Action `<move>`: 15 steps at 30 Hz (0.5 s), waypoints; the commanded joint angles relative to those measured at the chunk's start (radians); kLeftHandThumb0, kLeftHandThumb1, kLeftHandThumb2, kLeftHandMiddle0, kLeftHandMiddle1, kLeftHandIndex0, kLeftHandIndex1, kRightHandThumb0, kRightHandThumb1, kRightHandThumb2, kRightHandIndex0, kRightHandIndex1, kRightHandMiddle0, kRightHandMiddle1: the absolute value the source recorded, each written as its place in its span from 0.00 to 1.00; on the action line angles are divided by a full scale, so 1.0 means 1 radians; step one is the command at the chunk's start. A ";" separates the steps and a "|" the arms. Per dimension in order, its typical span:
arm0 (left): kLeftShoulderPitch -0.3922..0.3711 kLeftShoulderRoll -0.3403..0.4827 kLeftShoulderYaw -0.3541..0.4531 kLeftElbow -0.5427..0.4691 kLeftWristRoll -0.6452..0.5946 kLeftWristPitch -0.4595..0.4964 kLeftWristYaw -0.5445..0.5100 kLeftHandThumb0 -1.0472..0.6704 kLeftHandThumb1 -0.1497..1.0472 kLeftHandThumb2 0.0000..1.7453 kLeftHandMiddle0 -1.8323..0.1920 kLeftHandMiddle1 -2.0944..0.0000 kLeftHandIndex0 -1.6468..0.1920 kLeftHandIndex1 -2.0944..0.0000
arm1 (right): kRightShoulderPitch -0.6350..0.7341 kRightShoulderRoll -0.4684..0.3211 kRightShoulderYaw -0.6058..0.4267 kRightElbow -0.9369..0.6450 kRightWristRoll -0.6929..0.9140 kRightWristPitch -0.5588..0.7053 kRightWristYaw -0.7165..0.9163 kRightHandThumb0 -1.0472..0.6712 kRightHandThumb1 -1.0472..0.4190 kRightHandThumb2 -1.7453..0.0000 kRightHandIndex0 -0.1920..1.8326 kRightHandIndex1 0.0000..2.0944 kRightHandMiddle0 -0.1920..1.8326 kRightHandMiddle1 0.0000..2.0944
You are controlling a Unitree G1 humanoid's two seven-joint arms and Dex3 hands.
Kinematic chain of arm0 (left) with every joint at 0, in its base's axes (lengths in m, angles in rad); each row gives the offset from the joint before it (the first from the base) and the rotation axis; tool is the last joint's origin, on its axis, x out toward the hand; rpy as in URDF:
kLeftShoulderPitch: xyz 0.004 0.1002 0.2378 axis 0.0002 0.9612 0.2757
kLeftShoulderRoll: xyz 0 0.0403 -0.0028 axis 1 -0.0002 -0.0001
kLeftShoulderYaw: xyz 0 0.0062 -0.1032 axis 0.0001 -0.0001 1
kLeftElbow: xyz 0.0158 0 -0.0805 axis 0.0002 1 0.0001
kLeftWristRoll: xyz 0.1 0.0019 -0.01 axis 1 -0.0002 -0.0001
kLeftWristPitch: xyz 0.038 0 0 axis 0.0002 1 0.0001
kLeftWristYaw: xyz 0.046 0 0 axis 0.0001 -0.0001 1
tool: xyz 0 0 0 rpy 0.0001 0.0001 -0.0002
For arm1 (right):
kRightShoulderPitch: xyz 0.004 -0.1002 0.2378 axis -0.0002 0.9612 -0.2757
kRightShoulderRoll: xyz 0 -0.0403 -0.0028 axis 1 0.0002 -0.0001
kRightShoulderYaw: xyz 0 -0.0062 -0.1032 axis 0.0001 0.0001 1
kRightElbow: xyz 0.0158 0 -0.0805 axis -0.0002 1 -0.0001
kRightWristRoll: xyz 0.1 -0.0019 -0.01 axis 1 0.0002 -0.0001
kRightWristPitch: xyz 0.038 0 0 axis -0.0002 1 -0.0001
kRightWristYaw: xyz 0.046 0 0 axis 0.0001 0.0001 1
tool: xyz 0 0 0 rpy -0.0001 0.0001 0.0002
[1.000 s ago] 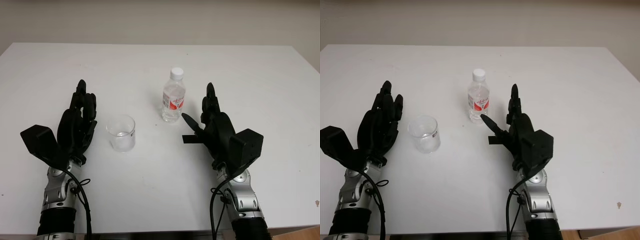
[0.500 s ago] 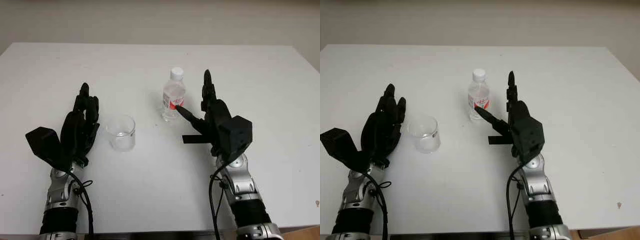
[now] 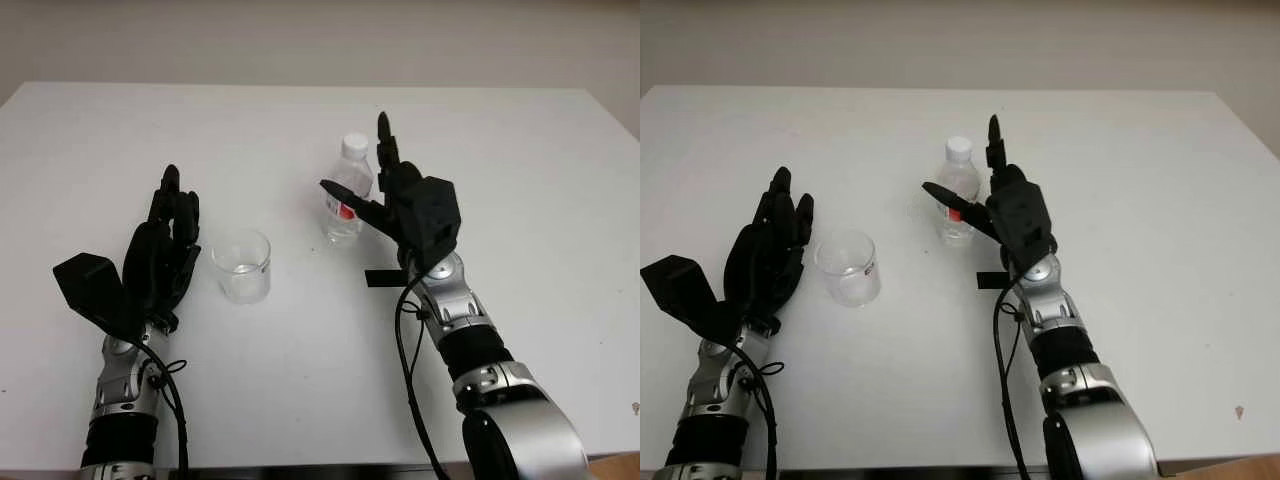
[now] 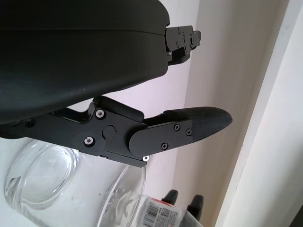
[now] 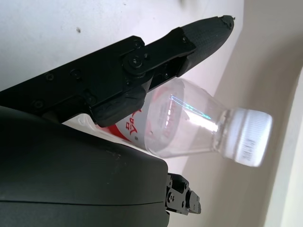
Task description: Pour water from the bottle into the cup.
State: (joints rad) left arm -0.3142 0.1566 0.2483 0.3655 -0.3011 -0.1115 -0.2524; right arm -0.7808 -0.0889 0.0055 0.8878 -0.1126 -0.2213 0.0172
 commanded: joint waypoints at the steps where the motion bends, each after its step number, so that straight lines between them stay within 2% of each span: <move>1: -0.003 0.002 0.002 -0.012 0.003 -0.003 0.004 0.21 1.00 0.34 0.95 0.97 0.95 0.97 | -0.041 0.009 -0.011 0.063 0.015 -0.024 0.002 0.04 0.08 0.97 0.00 0.00 0.00 0.00; 10: 0.003 0.004 -0.001 -0.017 0.005 -0.010 0.002 0.21 1.00 0.34 0.96 0.98 0.96 0.98 | -0.092 0.032 -0.015 0.187 0.039 -0.054 0.029 0.04 0.10 0.97 0.00 0.00 0.00 0.00; 15: 0.002 -0.001 0.000 -0.016 0.003 -0.009 0.004 0.20 1.00 0.33 0.95 0.97 0.95 0.97 | -0.099 0.049 -0.045 0.220 0.089 -0.086 0.096 0.10 0.12 0.98 0.00 0.00 0.00 0.00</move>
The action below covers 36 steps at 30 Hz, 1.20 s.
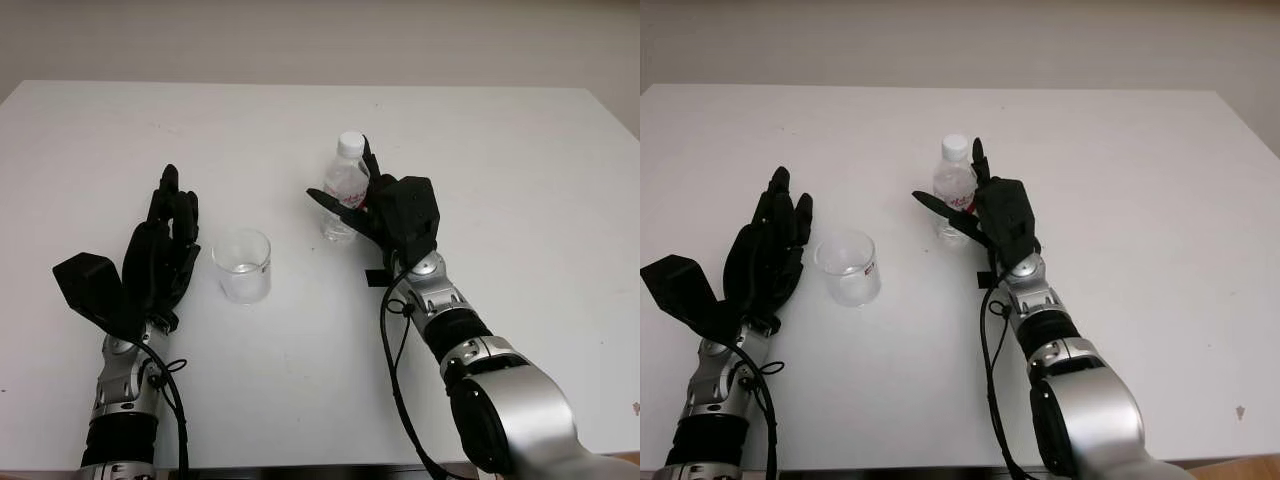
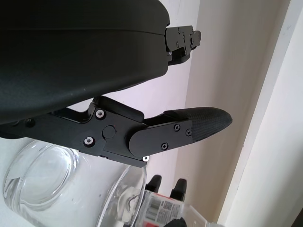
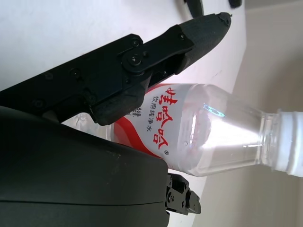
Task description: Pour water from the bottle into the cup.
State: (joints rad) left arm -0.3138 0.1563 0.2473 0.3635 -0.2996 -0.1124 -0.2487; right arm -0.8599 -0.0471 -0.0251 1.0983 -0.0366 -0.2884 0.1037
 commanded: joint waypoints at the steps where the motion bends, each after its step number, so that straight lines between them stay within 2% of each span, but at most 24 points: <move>1: 0.002 -0.001 0.001 -0.015 0.001 -0.006 0.001 0.20 1.00 0.33 0.95 0.97 0.96 0.97 | -0.020 0.011 -0.022 0.015 0.024 -0.026 0.016 0.11 0.13 0.98 0.00 0.00 0.00 0.00; 3: 0.002 -0.001 0.000 -0.015 0.001 -0.007 0.001 0.20 1.00 0.33 0.95 0.97 0.95 0.97 | -0.021 0.020 -0.034 0.025 0.036 -0.038 0.014 0.13 0.14 0.98 0.01 0.01 0.01 0.01; 5: 0.001 -0.003 0.000 -0.017 0.000 -0.004 0.002 0.21 1.00 0.33 0.96 0.98 0.96 0.98 | -0.022 0.026 -0.039 0.034 0.038 -0.050 -0.003 0.17 0.15 0.98 0.10 0.05 0.09 0.05; 6: 0.001 -0.004 0.000 -0.018 -0.001 -0.003 0.002 0.21 1.00 0.33 0.96 0.98 0.96 0.97 | -0.023 0.028 -0.039 0.037 0.034 -0.058 -0.012 0.19 0.15 0.97 0.16 0.10 0.13 0.11; 7: 0.000 -0.005 0.000 -0.017 -0.001 -0.005 0.002 0.21 1.00 0.33 0.96 0.97 0.96 0.97 | -0.022 0.033 -0.046 0.043 0.041 -0.081 -0.014 0.24 0.15 0.97 0.23 0.27 0.15 0.35; 8: 0.000 -0.004 -0.001 -0.015 0.000 -0.009 -0.001 0.21 1.00 0.33 0.95 0.97 0.96 0.97 | -0.023 0.038 -0.053 0.050 0.047 -0.098 -0.014 0.29 0.14 0.97 0.24 0.52 0.16 0.59; 9: -0.001 -0.004 -0.001 -0.014 0.001 -0.010 -0.002 0.21 1.00 0.33 0.96 0.97 0.96 0.98 | -0.023 0.039 -0.054 0.057 0.046 -0.115 -0.013 0.32 0.13 0.97 0.26 0.68 0.19 0.74; 10: -0.002 -0.006 -0.001 -0.014 0.002 -0.010 0.003 0.21 1.00 0.33 0.95 0.97 0.96 0.98 | -0.025 0.040 -0.055 0.065 0.044 -0.125 -0.012 0.35 0.10 0.96 0.33 0.82 0.26 0.86; 12: -0.002 -0.008 -0.002 -0.016 0.005 -0.010 0.008 0.21 1.00 0.33 0.95 0.97 0.95 0.97 | -0.030 0.037 -0.049 0.077 0.031 -0.130 -0.017 0.35 0.07 0.96 0.41 0.91 0.32 0.96; 13: -0.002 -0.009 -0.003 -0.016 0.005 -0.009 0.010 0.21 1.00 0.33 0.95 0.97 0.95 0.97 | -0.031 0.037 -0.047 0.080 0.026 -0.132 -0.019 0.35 0.06 0.96 0.44 0.93 0.34 0.98; 15: -0.003 -0.009 -0.004 -0.018 0.003 -0.006 0.010 0.21 1.00 0.33 0.95 0.97 0.96 0.98 | -0.033 0.034 -0.046 0.084 0.022 -0.137 -0.011 0.35 0.02 0.95 0.51 0.96 0.43 0.99; 17: -0.002 -0.008 -0.004 -0.020 0.004 -0.004 0.012 0.21 1.00 0.33 0.96 0.98 0.96 0.98 | -0.037 0.029 -0.038 0.087 0.011 -0.128 -0.007 0.37 0.00 0.88 0.66 0.99 0.58 1.00; 19: -0.003 -0.006 -0.004 -0.016 0.005 -0.007 0.011 0.21 1.00 0.33 0.96 0.98 0.96 0.98 | -0.039 0.023 -0.022 0.087 -0.015 -0.125 -0.024 0.37 0.00 0.83 0.76 1.00 0.65 1.00; 22: -0.003 -0.007 -0.004 -0.016 0.007 -0.005 0.015 0.21 1.00 0.33 0.96 0.97 0.96 0.98 | -0.034 0.017 0.000 0.087 -0.050 -0.156 -0.046 0.39 0.00 0.80 0.83 1.00 0.71 1.00; 30: 0.001 -0.007 -0.004 -0.018 0.001 -0.005 0.007 0.22 1.00 0.34 0.95 0.97 0.96 0.98 | -0.037 0.009 0.039 0.087 -0.109 -0.163 -0.093 0.39 0.00 0.78 0.85 1.00 0.75 1.00; 36: 0.004 -0.009 -0.005 -0.020 0.003 -0.004 0.013 0.21 1.00 0.33 0.95 0.97 0.96 0.98 | -0.053 -0.008 0.095 0.076 -0.188 -0.198 -0.167 0.40 0.00 0.79 0.80 1.00 0.69 1.00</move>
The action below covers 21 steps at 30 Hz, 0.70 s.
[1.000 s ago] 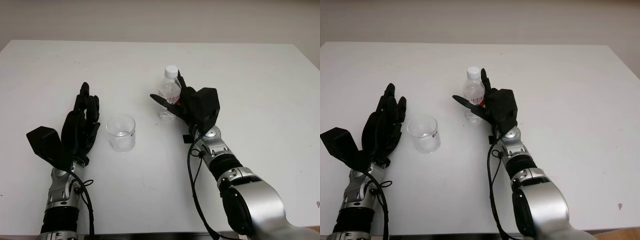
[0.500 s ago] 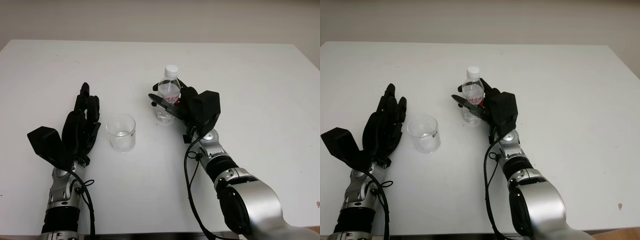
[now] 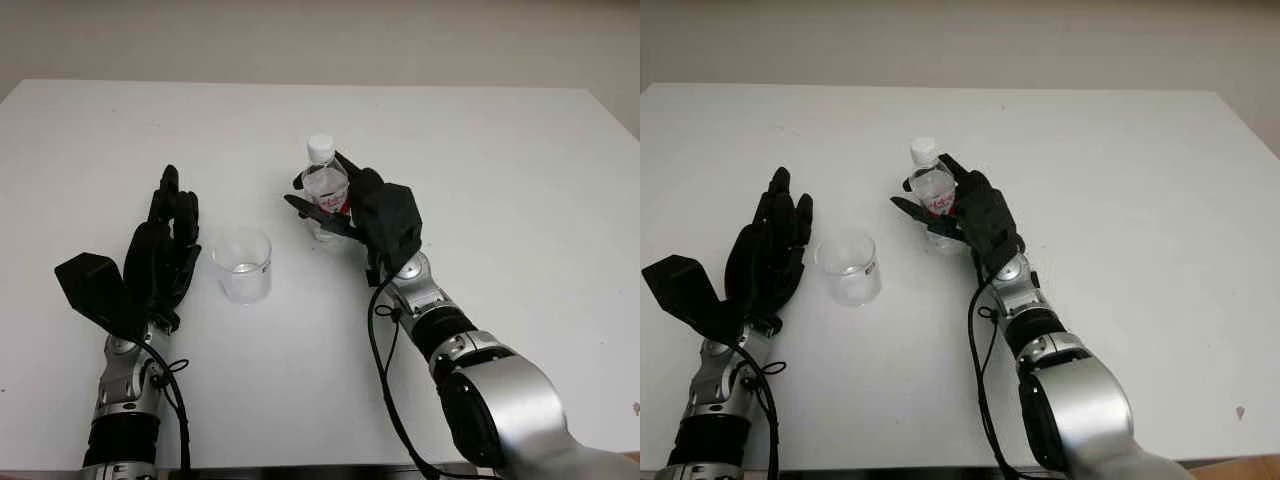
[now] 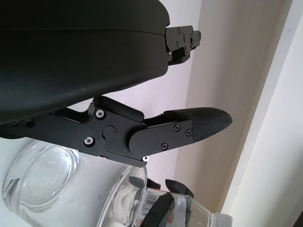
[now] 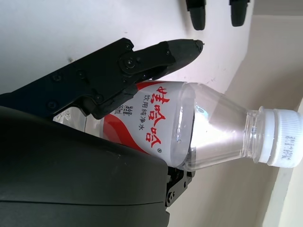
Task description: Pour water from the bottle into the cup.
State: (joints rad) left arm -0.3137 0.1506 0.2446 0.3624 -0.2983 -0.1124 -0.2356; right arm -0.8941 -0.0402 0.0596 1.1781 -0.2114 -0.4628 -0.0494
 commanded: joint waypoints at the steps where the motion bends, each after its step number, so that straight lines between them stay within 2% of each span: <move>1: 0.004 -0.003 -0.003 -0.020 0.003 -0.004 0.000 0.21 1.00 0.33 0.95 0.97 0.96 0.97 | -0.024 -0.017 0.020 -0.005 -0.025 -0.029 -0.025 0.41 0.00 0.79 0.80 1.00 0.68 1.00; 6: 0.003 -0.004 -0.006 -0.019 0.002 0.000 -0.003 0.21 1.00 0.33 0.96 0.97 0.96 0.98 | -0.053 -0.029 0.063 -0.008 -0.086 -0.035 -0.081 0.40 0.00 0.80 0.78 1.00 0.63 1.00; 13: -0.002 -0.007 -0.007 -0.013 0.007 -0.005 0.002 0.20 1.00 0.33 0.95 0.97 0.96 0.98 | -0.123 -0.073 0.185 -0.002 -0.251 -0.061 -0.213 0.38 0.00 0.80 0.73 1.00 0.55 1.00; 21: -0.004 -0.012 -0.006 -0.011 0.006 -0.005 0.005 0.21 1.00 0.33 0.96 0.97 0.96 0.97 | -0.184 -0.094 0.259 0.022 -0.339 -0.073 -0.302 0.35 0.00 0.82 0.73 1.00 0.53 1.00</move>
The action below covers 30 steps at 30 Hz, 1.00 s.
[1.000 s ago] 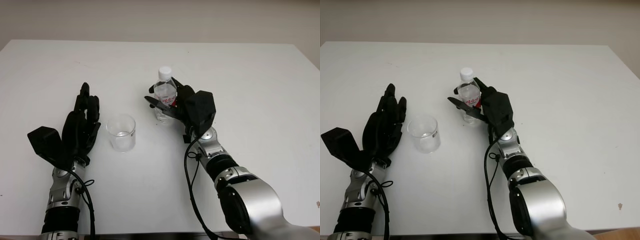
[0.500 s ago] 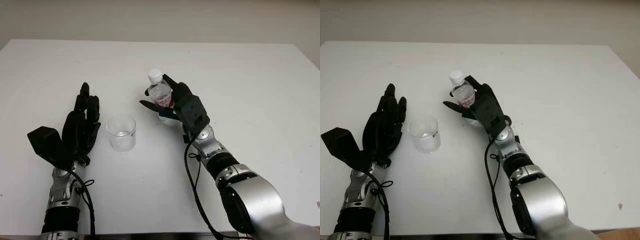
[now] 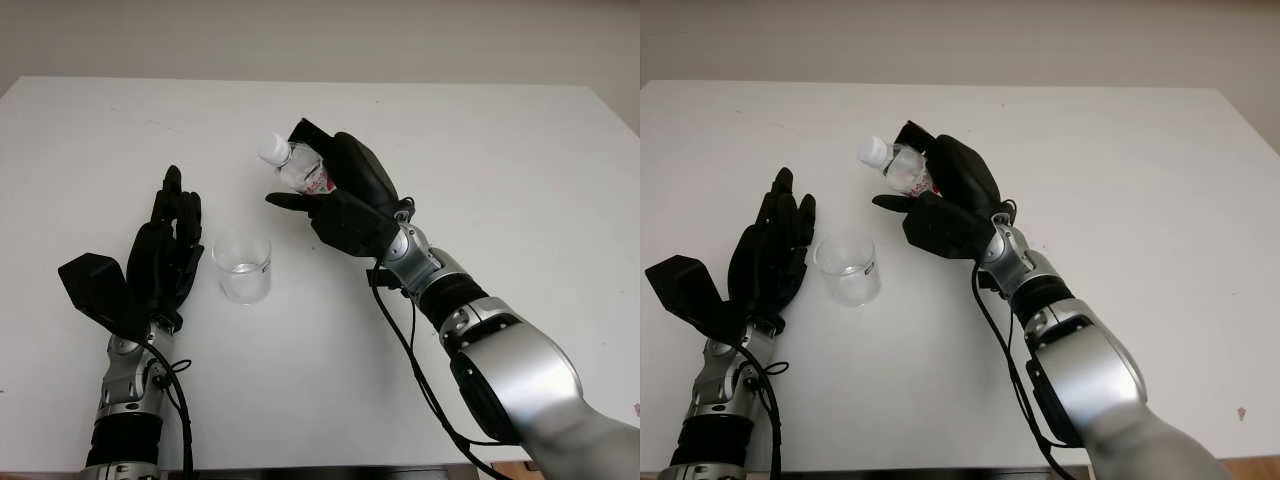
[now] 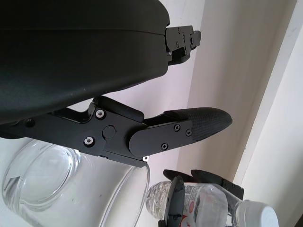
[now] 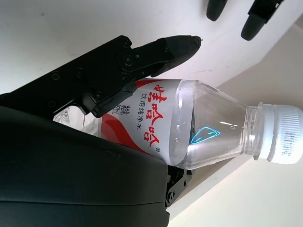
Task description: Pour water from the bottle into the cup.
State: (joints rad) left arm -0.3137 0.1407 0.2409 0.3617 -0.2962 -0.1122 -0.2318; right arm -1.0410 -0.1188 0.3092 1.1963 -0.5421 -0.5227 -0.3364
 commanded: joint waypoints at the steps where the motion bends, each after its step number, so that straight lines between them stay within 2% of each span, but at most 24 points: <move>1: -0.004 -0.002 -0.002 -0.007 0.003 -0.006 -0.001 0.21 1.00 0.33 0.96 0.98 0.96 0.98 | -0.042 -0.020 0.021 0.007 -0.023 -0.018 -0.029 0.36 0.00 0.82 0.73 1.00 0.54 1.00; 17: -0.011 -0.018 0.000 0.011 -0.002 -0.017 0.002 0.20 1.00 0.33 0.96 0.97 0.97 0.98 | -0.088 -0.075 0.222 0.045 -0.255 -0.045 -0.333 0.37 0.00 0.87 0.75 1.00 0.54 1.00; 22: -0.010 -0.021 0.000 0.009 -0.001 -0.015 0.006 0.20 1.00 0.32 0.96 0.97 0.96 0.97 | -0.110 -0.091 0.306 0.051 -0.355 -0.008 -0.463 0.37 0.00 0.87 0.74 1.00 0.52 1.00; 24: -0.011 -0.023 -0.001 0.012 0.000 -0.018 0.007 0.20 1.00 0.33 0.96 0.97 0.96 0.97 | -0.119 -0.097 0.331 0.054 -0.381 -0.001 -0.486 0.36 0.00 0.86 0.73 1.00 0.52 1.00; 30: -0.015 -0.029 0.000 0.023 0.000 -0.025 0.007 0.20 1.00 0.33 0.95 0.97 0.96 0.98 | -0.137 -0.106 0.381 0.059 -0.427 -0.006 -0.538 0.36 0.00 0.90 0.70 1.00 0.50 1.00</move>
State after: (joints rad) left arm -0.3210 0.1180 0.2420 0.3748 -0.2981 -0.1285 -0.2267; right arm -1.1379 -0.2141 0.6816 1.2584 -0.9611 -0.5236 -0.8589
